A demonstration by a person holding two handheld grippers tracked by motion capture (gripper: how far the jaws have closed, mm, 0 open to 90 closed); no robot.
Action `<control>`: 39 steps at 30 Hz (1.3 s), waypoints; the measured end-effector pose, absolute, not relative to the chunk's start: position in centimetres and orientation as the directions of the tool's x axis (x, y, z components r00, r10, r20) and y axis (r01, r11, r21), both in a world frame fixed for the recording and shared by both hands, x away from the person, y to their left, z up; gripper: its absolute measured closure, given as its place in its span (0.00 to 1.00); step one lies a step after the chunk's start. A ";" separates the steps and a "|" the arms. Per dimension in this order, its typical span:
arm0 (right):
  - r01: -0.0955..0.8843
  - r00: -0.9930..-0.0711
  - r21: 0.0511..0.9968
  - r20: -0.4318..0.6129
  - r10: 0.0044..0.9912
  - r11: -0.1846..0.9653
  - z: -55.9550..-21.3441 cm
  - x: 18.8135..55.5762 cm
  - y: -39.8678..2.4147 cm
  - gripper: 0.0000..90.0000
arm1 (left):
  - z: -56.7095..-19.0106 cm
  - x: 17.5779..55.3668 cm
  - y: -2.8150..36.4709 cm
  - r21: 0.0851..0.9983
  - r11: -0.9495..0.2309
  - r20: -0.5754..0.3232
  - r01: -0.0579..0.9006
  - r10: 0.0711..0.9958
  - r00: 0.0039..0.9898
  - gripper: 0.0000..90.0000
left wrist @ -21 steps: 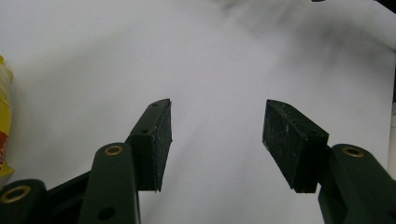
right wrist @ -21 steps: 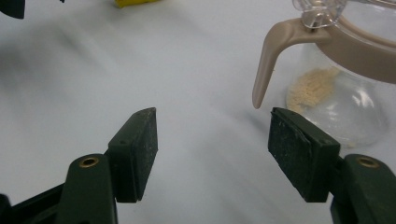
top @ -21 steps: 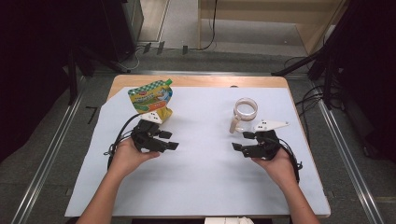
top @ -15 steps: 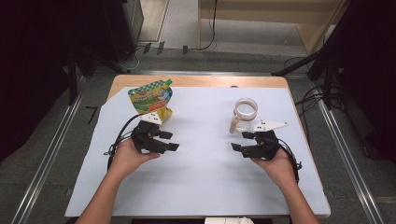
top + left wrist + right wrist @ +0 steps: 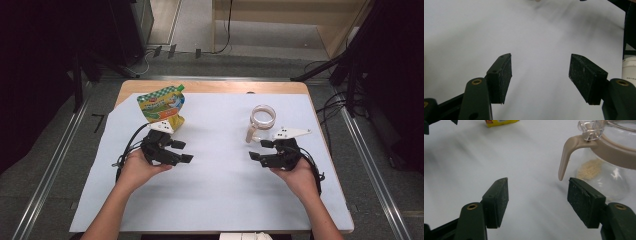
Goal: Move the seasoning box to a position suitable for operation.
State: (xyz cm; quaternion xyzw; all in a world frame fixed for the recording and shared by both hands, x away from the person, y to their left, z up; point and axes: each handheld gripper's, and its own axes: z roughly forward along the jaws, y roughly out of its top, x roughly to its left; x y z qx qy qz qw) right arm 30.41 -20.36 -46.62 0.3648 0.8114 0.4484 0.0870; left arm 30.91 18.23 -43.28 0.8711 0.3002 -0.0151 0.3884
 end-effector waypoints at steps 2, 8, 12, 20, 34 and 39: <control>0.515 -0.717 0.790 0.186 0.672 0.331 -46.6 30.4 -20.4 0.39 | -43.3 30.9 18.2 0.666 -0.519 -0.262 0.536 0.510 0.819 0.39; 0.533 -0.692 0.785 0.192 0.696 0.315 -46.4 30.7 -21.0 0.42 | -43.1 30.9 18.1 0.661 -0.529 -0.254 0.533 0.511 0.821 0.39; 0.533 -0.683 0.791 0.192 0.704 0.300 -46.4 30.9 -21.3 0.42 | -43.1 30.9 18.1 0.666 -0.518 -0.272 0.537 0.501 0.821 0.39; 0.537 -0.669 0.793 0.194 0.717 0.286 -46.6 31.5 -22.0 0.41 | -43.1 31.1 18.3 0.663 -0.513 -0.276 0.545 0.510 0.815 0.40; 0.537 -0.625 0.789 0.134 0.769 0.298 -48.0 34.0 -23.0 0.40 | -42.7 30.7 18.1 0.692 -0.519 -0.234 0.503 0.498 0.835 0.41; 0.533 -0.584 0.808 0.139 0.800 0.249 -48.6 35.6 -23.2 0.31 | -42.7 30.5 18.4 0.697 -0.508 -0.241 0.506 0.499 0.832 0.41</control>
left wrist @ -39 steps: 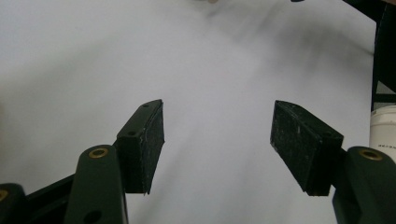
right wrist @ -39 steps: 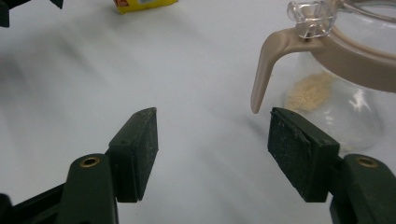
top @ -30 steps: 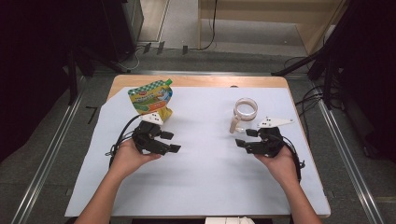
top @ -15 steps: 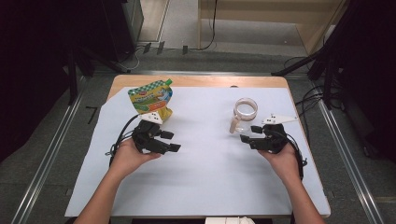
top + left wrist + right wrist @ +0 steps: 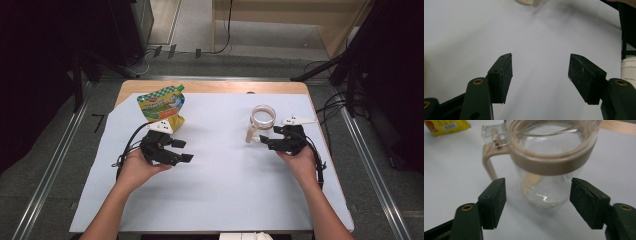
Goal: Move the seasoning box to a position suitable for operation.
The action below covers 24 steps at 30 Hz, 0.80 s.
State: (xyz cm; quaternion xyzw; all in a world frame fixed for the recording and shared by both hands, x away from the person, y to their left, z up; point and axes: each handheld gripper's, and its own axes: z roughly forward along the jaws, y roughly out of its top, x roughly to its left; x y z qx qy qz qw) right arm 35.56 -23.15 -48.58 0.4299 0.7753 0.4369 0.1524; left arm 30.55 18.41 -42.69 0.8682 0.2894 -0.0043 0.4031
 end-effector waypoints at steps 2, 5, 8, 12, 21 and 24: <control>0.528 -0.580 0.815 0.142 0.802 0.238 -48.6 35.8 -23.2 0.29 | -42.7 30.5 18.5 0.698 -0.505 -0.243 0.509 0.501 0.831 0.41; 0.518 -0.581 0.832 0.170 0.796 0.200 -48.8 36.5 -23.2 0.22 | -42.7 30.4 18.6 0.700 -0.499 -0.250 0.511 0.499 0.830 0.41; 0.501 -0.574 0.844 0.157 0.804 0.193 -49.3 37.0 -22.8 0.19 | -42.7 30.2 18.6 0.694 -0.509 -0.239 0.510 0.506 0.829 0.41; 0.482 -0.567 0.853 0.129 0.814 0.200 -49.8 37.7 -22.0 0.14 | -42.8 29.9 19.1 0.689 -0.507 -0.234 0.518 0.521 0.821 0.41; 0.455 -0.545 0.870 0.104 0.832 0.190 -50.7 38.7 -20.7 0.11 | -42.9 29.4 19.6 0.687 -0.498 -0.240 0.530 0.532 0.812 0.41; 0.455 -0.541 0.876 0.128 0.832 0.161 -51.1 39.0 -20.5 0.11 | -43.0 29.3 19.6 0.685 -0.496 -0.243 0.534 0.535 0.809 0.41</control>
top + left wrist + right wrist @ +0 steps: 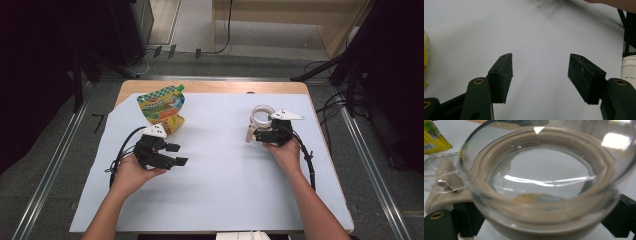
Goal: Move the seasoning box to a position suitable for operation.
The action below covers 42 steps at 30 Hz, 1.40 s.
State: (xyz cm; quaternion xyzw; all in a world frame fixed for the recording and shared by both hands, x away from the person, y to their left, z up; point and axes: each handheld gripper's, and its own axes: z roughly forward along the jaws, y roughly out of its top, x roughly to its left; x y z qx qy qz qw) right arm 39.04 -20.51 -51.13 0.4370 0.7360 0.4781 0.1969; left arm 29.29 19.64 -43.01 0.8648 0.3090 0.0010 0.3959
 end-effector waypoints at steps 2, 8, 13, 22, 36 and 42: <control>0.455 -0.539 0.879 0.142 0.830 0.145 -51.3 39.2 -20.5 0.10 | -43.0 29.3 19.7 0.682 -0.498 -0.244 0.535 0.535 0.809 0.41; 0.453 -0.537 0.880 0.144 0.831 0.141 -51.4 39.3 -20.4 0.11 | -43.1 29.2 19.7 0.683 -0.491 -0.251 0.541 0.538 0.805 0.41; 0.443 -0.534 0.880 0.105 0.839 0.172 -51.2 39.1 -20.2 0.12 | -43.1 29.2 19.8 0.686 -0.487 -0.251 0.541 0.539 0.804 0.41; 0.434 -0.531 0.880 0.076 0.844 0.194 -50.8 38.7 -19.8 0.13 | -43.2 29.5 19.8 0.686 -0.487 -0.255 0.540 0.534 0.806 0.41; 0.399 -0.602 0.896 0.093 0.793 0.198 -49.1 36.7 -18.0 0.13 | -43.3 30.2 19.1 0.677 -0.494 -0.268 0.545 0.524 0.808 0.41; 0.393 -0.640 0.896 0.105 0.761 0.207 -48.9 35.7 -16.8 0.13 | -43.4 30.5 19.0 0.677 -0.487 -0.272 0.552 0.531 0.803 0.41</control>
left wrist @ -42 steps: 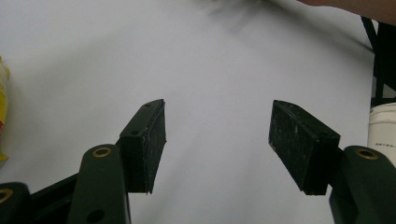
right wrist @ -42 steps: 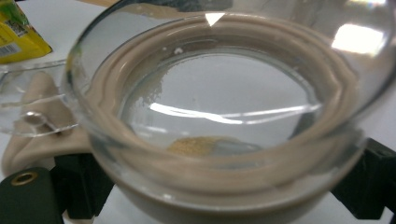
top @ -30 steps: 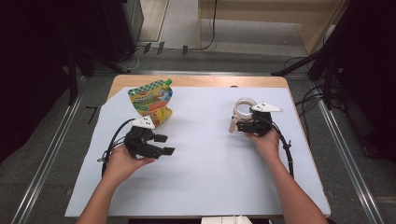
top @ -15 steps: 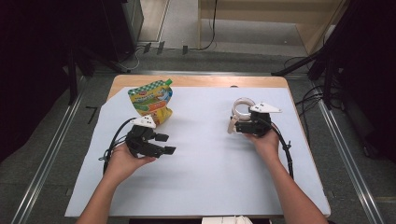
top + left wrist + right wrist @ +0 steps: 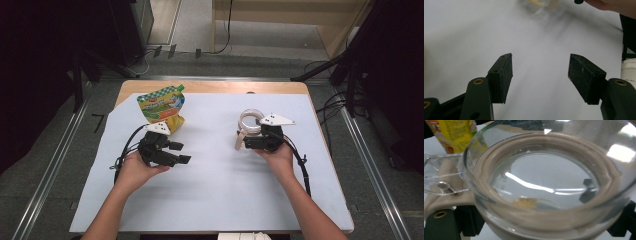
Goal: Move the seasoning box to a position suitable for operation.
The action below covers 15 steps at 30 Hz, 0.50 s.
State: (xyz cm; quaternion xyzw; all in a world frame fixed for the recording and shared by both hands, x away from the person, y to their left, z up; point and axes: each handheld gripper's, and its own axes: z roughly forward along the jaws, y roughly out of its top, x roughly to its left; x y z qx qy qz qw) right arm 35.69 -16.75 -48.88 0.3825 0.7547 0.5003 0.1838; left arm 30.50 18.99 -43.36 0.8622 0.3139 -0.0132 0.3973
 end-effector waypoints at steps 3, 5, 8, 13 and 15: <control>0.391 -0.655 0.894 0.103 0.748 0.219 -48.9 35.3 -16.1 0.13 | -43.3 30.6 19.1 0.678 -0.481 -0.274 0.556 0.537 0.798 0.41; 0.384 -0.672 0.894 0.099 0.734 0.231 -48.9 35.0 -15.5 0.13 | -43.3 30.7 19.2 0.678 -0.479 -0.274 0.557 0.540 0.796 0.41; 0.386 -0.695 0.890 0.109 0.710 0.242 -48.9 34.3 -14.5 0.13 | -43.3 30.7 19.3 0.681 -0.469 -0.279 0.562 0.544 0.792 0.42; 0.378 -0.740 0.885 0.113 0.663 0.272 -48.8 33.0 -13.0 0.13 | -43.2 30.7 19.4 0.682 -0.470 -0.274 0.560 0.545 0.792 0.42; 0.374 -0.754 0.884 0.113 0.647 0.281 -48.8 32.5 -12.4 0.13 | -43.2 30.7 19.4 0.682 -0.470 -0.274 0.560 0.546 0.792 0.42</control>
